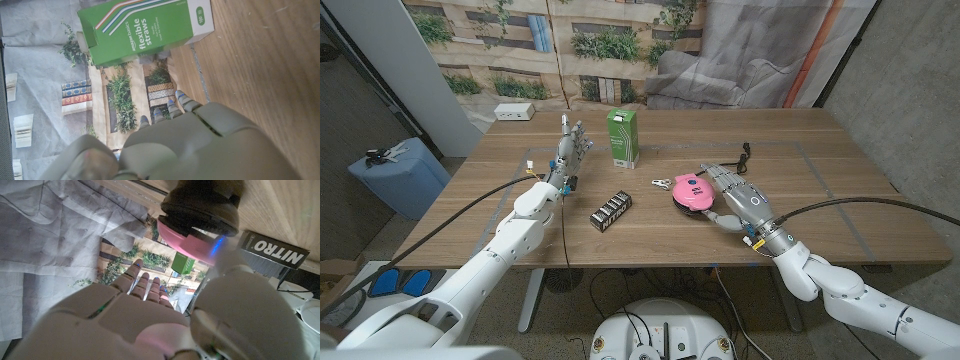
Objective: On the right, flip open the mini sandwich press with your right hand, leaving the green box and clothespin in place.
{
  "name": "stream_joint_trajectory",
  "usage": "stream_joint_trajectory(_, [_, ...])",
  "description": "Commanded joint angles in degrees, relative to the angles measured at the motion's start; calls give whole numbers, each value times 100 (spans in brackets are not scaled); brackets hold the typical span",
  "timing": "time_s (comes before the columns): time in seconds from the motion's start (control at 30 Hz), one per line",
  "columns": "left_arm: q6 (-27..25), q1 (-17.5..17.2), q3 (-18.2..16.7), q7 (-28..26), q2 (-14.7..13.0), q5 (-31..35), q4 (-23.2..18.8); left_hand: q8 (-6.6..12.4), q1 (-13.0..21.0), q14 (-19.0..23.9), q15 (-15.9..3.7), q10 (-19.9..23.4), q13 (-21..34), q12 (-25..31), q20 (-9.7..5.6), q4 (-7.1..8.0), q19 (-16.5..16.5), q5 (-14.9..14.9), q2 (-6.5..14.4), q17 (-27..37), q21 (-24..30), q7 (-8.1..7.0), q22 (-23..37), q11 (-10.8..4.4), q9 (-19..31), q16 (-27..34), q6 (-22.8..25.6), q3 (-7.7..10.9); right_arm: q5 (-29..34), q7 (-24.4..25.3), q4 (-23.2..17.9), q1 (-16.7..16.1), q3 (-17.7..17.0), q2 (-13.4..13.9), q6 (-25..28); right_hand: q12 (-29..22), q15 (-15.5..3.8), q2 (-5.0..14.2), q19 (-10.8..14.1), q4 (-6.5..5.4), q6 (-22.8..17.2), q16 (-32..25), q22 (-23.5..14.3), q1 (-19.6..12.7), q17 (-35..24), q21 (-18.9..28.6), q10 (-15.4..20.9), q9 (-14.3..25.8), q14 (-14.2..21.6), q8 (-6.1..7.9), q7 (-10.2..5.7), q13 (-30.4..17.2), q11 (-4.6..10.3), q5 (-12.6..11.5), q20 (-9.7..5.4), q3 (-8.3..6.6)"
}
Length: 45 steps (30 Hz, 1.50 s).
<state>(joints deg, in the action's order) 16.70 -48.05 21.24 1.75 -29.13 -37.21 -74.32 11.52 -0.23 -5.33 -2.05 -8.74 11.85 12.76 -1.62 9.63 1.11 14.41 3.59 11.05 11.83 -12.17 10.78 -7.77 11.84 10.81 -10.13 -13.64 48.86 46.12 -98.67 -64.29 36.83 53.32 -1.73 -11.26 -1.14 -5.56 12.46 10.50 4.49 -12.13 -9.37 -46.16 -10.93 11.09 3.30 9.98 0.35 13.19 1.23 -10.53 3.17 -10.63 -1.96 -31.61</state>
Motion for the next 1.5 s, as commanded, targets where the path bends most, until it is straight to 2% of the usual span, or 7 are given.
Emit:
stream_joint_trajectory(0.03, [0, -1, 0, 0, 0, 0, -1, 26, -2, -43, -216, -35, 14, 19, -16, 4, 18, 26, 298, 19, 36, -46, 15, -1, 26, 39, -200, -42, -150, 33, -124, -58, -141, -7, -35, -37, 6, 28, 56, -48, -28, -27, 1, -12, -8, -29, 36, 29, 20, 2, -8, -26, -9, 18, -56, 7])
stream_joint_trajectory(0.47, [0, 0, 1, -1, 1, 1, -1, 29, -2, -42, -212, -34, 14, 20, -19, 4, 17, 26, 298, 19, 36, -46, 15, 2, 26, 39, -195, -42, -262, -48, -203, -24, -250, -24, -191, -36, -9, 33, 76, -80, -108, -23, 0, 11, -14, -31, 87, 29, 26, 8, -35, -27, -13, 20, -60, 33])
stream_joint_trajectory(1.0, [0, 1, 1, 0, 1, 1, 0, 27, -2, -41, -216, -37, 14, 18, -18, 4, 23, 26, 298, 19, 38, -46, 15, -3, 26, 40, -199, -43, -561, -500, -440, -13, -491, -14, -259, -12, -10, 50, 137, -110, -156, -14, 0, 42, -19, -21, 78, 28, 20, -3, -38, -27, -15, 19, -83, 62])
stream_joint_trajectory(1.5, [0, 0, 0, 0, -1, 0, -1, 28, -2, -46, -214, -35, 14, 19, -20, 4, 17, 26, 298, 19, 35, -46, 15, 1, 26, 38, -196, -42, -900, -910, -542, 55, -728, 51, -555, -12, 5, 81, 158, -146, -229, -15, -1, 95, -25, -27, 122, 28, 38, -8, -57, -28, -21, 15, -69, 99])
